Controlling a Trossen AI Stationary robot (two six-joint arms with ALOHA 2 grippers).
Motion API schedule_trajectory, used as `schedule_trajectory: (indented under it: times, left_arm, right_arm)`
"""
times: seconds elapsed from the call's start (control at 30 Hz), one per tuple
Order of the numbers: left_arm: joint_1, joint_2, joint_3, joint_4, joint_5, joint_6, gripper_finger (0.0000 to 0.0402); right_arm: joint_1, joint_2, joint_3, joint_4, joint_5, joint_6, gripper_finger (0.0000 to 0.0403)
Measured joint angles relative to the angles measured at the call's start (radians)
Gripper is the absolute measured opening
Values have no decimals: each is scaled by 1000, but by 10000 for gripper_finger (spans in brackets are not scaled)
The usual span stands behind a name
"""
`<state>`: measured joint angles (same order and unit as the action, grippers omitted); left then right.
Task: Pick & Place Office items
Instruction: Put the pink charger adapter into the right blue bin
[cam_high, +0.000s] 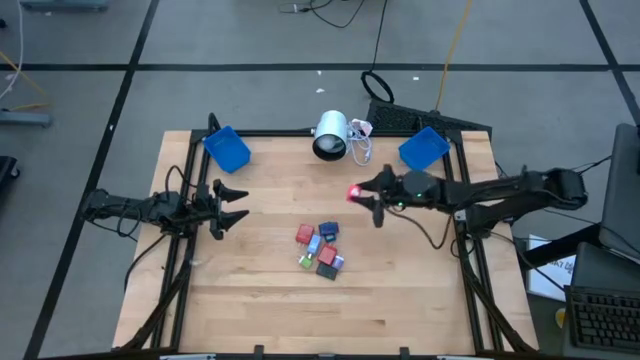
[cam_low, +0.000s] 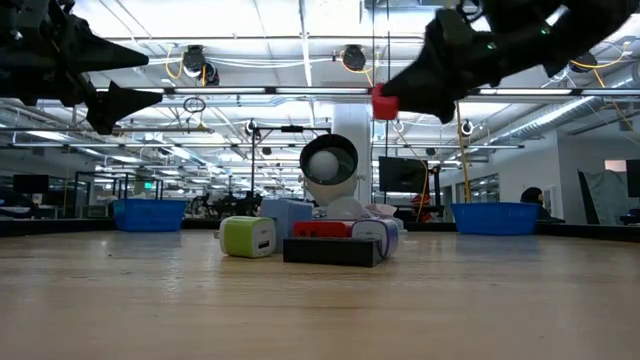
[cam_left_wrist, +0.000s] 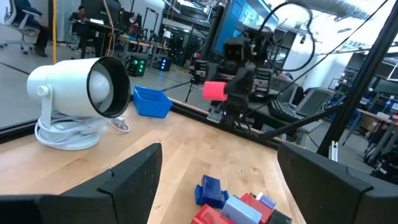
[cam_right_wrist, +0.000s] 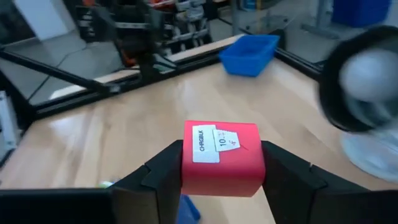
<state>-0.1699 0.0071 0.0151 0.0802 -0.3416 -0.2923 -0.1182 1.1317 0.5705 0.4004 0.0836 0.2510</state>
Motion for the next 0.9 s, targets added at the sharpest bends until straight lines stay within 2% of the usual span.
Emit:
schedule_trajectory:
  times: [0.2,0.4,0.53,0.67,0.9]
  left_arm:
    - [0,0,0,-1,0,0,324]
    - [0,0,0,0,0,0,324]
    - [0,0,0,-1,0,0,324]
    - [0,0,0,-1,0,0,324]
    - [0,0,0,-1,0,0,324]
  right_arm:
    - [-65,-141,-126,9,72,25,181]
    - [-120,-262,-268,70,80,46,175]
    - [-151,-320,-354,97,159,81,174]
    - [-163,-342,-401,92,261,106,182]
    - [-170,-342,-418,93,260,134,172]
